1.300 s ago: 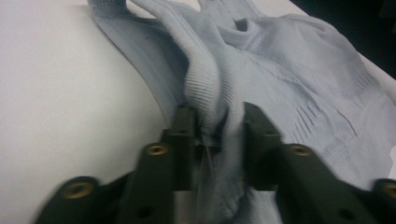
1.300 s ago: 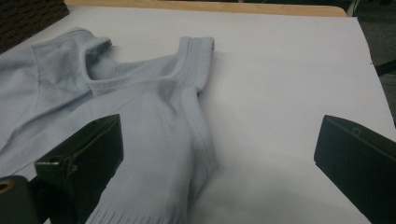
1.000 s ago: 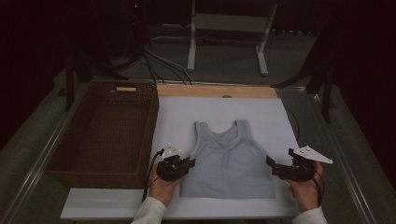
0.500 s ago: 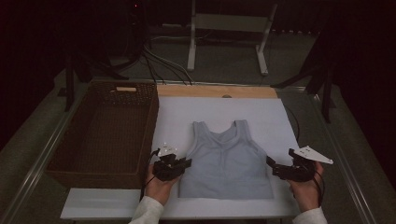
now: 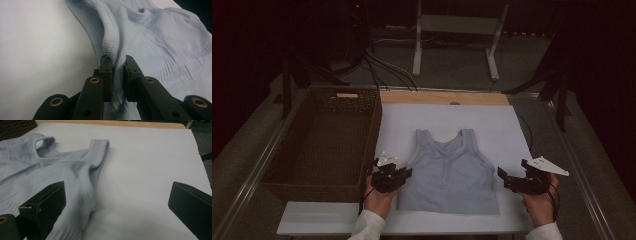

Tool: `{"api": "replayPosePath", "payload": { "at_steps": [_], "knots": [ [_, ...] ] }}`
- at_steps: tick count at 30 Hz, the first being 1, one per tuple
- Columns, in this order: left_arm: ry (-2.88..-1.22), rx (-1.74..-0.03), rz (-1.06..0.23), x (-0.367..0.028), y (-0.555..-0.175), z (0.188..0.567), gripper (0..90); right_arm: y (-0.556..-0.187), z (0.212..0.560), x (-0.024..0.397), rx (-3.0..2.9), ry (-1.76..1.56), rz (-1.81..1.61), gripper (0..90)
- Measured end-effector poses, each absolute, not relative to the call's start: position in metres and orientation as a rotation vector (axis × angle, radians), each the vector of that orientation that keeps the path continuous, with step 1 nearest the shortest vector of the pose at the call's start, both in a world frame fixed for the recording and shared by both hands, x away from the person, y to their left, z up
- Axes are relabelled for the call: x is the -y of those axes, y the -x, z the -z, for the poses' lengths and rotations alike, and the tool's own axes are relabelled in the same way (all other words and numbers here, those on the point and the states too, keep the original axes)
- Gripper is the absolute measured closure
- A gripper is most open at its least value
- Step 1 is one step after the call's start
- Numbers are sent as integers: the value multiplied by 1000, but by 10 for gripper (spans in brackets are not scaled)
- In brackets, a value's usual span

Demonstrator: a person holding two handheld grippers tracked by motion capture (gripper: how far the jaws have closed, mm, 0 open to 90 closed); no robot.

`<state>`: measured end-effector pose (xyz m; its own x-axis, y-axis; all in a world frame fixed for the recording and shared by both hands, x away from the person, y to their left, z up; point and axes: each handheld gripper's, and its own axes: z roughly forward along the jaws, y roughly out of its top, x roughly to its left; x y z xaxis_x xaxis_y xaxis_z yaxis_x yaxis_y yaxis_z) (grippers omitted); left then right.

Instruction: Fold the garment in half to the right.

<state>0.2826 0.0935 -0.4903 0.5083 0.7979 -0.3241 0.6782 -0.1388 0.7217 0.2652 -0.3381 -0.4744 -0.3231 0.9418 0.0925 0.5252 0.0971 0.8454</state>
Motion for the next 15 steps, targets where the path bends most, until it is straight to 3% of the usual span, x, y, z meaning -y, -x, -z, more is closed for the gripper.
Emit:
{"api": "replayPosePath", "payload": {
  "at_steps": [15],
  "knots": [
    [-1861,-1241,-243,-98,-280,478,810,-266,475,338,-1906,-1431,-1138,17]
  ]
}}
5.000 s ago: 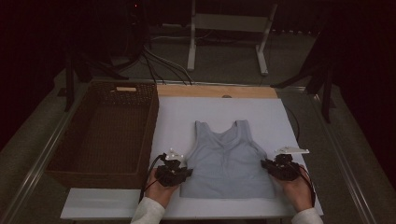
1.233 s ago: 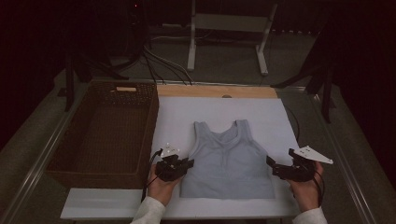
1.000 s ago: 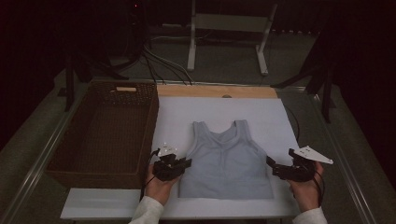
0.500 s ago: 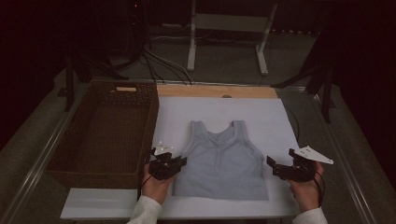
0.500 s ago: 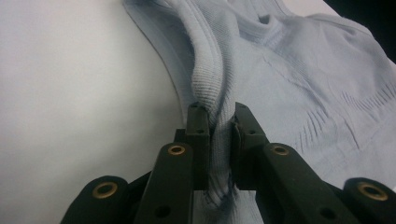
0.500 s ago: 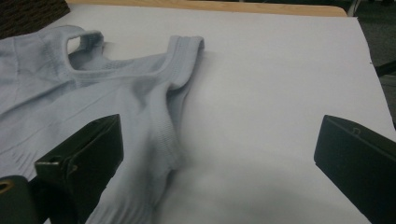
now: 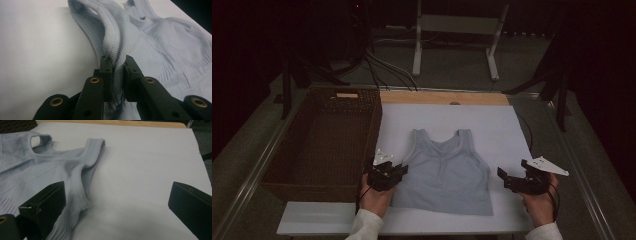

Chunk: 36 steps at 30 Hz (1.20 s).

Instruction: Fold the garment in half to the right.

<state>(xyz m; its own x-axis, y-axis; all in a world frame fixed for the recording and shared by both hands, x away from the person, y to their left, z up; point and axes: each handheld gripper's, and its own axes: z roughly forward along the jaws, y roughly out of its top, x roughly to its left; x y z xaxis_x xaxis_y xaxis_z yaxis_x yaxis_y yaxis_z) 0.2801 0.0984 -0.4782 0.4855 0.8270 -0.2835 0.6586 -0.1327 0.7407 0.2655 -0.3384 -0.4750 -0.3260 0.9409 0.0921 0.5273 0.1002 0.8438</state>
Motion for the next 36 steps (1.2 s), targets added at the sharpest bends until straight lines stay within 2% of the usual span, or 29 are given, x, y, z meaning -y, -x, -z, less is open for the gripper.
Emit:
{"api": "replayPosePath", "payload": {
  "at_steps": [3,7,14,36],
  "knots": [
    [-1890,-1225,-301,-94,-277,475,810,-266,475,339,-1906,-1431,-1137,16],
    [-1890,-1219,-317,-94,-275,470,810,-266,475,339,-1903,-1434,-1138,17],
    [-1897,-1230,-265,-90,-279,476,806,-265,475,336,-1917,-1424,-1137,17],
    [-1862,-1131,-145,-63,-279,458,802,-265,475,335,-1926,-1420,-1146,16]
  ]
}}
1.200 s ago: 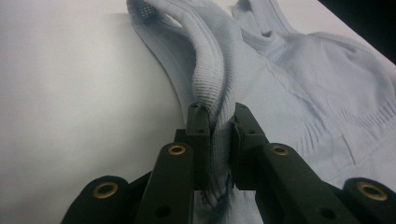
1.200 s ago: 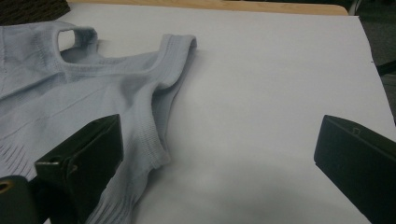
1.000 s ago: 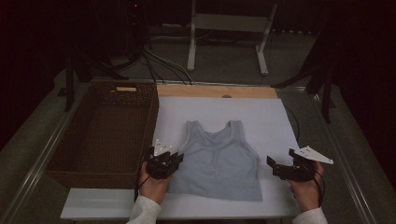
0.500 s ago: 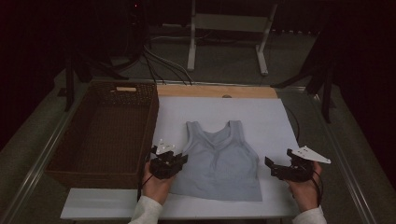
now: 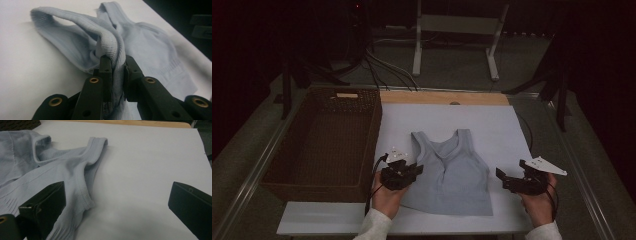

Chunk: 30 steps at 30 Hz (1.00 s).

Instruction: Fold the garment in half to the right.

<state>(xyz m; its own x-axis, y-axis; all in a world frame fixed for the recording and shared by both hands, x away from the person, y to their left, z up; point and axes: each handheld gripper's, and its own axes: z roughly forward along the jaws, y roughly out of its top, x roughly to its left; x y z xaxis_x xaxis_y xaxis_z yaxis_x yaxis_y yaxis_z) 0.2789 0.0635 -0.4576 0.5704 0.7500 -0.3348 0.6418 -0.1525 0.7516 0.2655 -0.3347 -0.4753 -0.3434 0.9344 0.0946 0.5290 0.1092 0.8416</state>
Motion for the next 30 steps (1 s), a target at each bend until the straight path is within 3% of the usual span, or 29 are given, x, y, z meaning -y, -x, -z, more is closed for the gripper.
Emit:
{"api": "replayPosePath", "payload": {
  "at_steps": [30],
  "knots": [
    [-1837,-1000,1,-27,-288,442,805,-266,477,338,-1933,-1421,-1148,17]
  ]
}}
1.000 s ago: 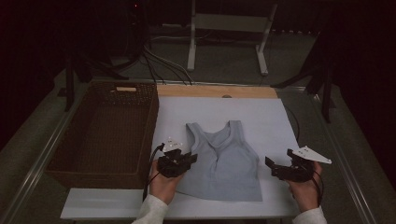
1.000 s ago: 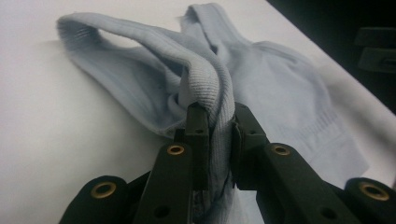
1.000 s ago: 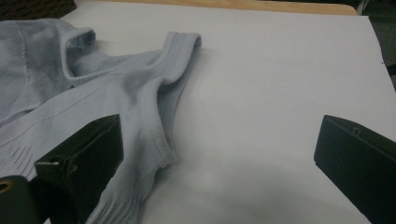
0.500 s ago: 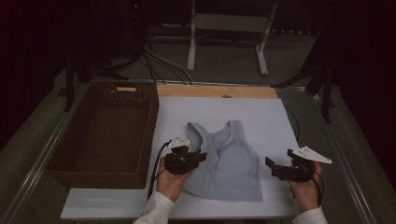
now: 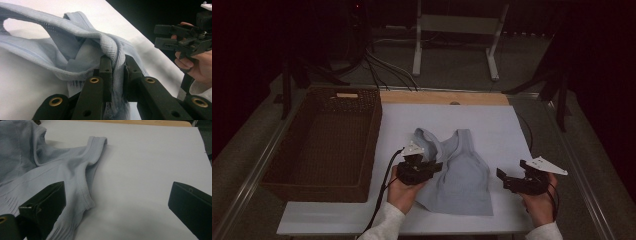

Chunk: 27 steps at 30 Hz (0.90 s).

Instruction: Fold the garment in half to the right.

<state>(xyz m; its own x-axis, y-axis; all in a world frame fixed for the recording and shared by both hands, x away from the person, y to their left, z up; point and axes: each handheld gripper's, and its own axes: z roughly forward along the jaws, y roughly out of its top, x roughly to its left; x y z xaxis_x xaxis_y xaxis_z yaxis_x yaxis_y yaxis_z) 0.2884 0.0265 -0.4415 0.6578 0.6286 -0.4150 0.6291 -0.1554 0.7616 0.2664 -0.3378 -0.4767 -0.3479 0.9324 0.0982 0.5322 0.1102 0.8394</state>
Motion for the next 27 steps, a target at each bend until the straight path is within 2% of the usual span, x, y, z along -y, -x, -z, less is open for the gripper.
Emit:
{"api": "replayPosePath", "payload": {
  "at_steps": [27],
  "knots": [
    [-1842,-948,53,8,-299,441,806,-267,477,339,-1936,-1422,-1142,17]
  ]
}}
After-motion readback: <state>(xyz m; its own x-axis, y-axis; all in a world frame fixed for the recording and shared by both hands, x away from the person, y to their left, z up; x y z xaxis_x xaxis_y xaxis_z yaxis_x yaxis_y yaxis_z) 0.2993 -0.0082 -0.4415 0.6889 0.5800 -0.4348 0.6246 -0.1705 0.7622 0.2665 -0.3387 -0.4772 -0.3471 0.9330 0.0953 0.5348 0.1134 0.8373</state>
